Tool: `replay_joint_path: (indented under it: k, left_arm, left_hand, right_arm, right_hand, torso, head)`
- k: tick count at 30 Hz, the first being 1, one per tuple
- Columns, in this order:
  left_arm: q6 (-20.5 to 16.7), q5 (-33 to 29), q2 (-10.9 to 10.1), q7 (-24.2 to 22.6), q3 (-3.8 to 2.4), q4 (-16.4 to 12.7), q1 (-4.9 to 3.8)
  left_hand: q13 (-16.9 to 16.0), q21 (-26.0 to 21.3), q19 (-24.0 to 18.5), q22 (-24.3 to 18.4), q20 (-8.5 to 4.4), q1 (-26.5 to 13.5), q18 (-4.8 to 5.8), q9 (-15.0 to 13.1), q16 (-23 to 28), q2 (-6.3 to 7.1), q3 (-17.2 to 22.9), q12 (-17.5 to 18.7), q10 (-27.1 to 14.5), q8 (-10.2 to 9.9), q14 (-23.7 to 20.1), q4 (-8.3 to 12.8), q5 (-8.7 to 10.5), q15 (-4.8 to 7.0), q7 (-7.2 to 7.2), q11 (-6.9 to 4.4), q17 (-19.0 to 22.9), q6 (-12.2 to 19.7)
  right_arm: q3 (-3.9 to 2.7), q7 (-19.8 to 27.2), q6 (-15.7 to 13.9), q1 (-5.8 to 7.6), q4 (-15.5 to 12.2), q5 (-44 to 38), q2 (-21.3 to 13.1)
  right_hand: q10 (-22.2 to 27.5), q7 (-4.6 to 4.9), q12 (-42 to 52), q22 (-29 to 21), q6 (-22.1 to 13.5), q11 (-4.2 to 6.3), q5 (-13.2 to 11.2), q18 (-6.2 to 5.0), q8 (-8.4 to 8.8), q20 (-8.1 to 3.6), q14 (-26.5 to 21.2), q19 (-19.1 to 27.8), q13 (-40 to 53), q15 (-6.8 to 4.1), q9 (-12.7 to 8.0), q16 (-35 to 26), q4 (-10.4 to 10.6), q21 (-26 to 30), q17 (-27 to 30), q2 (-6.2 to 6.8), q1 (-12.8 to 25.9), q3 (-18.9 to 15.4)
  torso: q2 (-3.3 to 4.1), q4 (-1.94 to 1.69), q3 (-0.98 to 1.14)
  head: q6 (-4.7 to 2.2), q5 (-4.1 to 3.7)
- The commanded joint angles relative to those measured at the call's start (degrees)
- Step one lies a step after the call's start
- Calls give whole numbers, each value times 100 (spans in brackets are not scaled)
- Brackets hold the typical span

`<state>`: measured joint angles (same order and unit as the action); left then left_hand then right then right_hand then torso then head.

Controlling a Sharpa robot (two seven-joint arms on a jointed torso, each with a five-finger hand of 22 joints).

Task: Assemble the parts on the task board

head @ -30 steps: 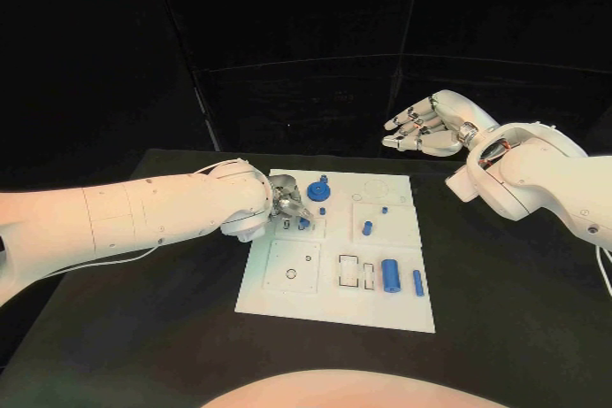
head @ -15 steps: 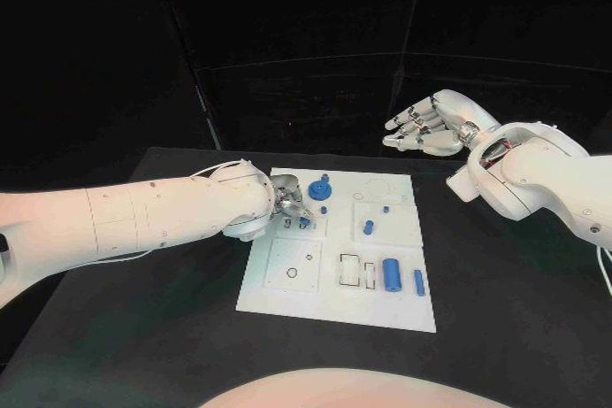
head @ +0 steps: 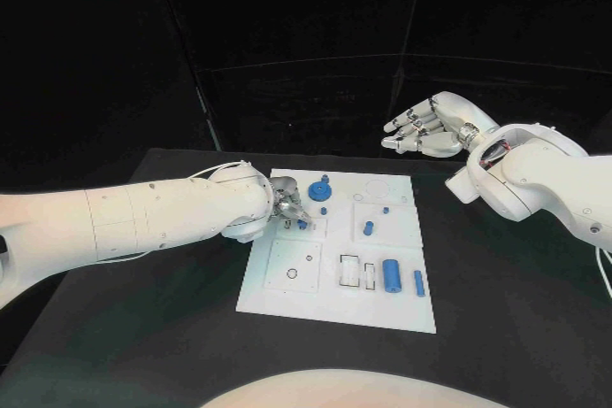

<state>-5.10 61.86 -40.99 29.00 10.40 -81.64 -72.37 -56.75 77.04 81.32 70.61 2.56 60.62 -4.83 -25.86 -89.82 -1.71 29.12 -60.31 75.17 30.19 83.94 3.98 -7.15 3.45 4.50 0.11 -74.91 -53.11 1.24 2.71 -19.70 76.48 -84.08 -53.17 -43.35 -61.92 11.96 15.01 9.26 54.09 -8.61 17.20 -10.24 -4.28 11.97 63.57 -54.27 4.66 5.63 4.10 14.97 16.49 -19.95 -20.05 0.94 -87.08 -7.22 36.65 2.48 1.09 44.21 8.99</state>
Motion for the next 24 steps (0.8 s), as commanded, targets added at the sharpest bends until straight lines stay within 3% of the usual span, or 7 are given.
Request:
replay_joint_path:
  k: [1,12,24]
  left_arm:
    - [144,59,-1,45,-2,7,-5]
    - [267,59,-14,61,-2,11,-5]
    - [322,59,-19,71,-2,37,-5]
  left_hand:
    - [5,13,42,-4,11,43,60,-2,-18,1,912,30,53,27,606,863,-32,21,-17,-35,-1509,6]
    - [1,18,47,7,9,52,62,-26,-18,40,953,23,67,56,606,844,-70,23,-21,-39,-1509,5]
    - [11,18,47,7,8,54,62,-33,-18,52,965,31,67,65,606,837,-84,24,-22,-40,-1509,6]
  right_arm:
    - [-3,88,94,11,-5,114,2]
    - [-3,91,118,10,-1,121,6]
    - [-2,79,115,10,1,122,3]
  right_hand:
    - [40,40,30,-5,4,14,36,-16,-6,15,-46,-32,-7,-5,4,-14,-6,20,10,-20,17,-29]
    - [44,40,32,-8,2,13,41,-16,-6,16,-51,-33,-8,-3,3,-13,-8,25,12,-22,19,-32]
    - [44,40,32,-8,2,13,41,-16,-6,16,-51,-33,-8,-3,3,-13,-8,25,12,-22,19,-32]
  torso:
    - [1,3,1]
    - [2,4,1]
    - [6,2,3]
  head:
    - [-1,-7]
    - [13,-30]
    - [32,1]
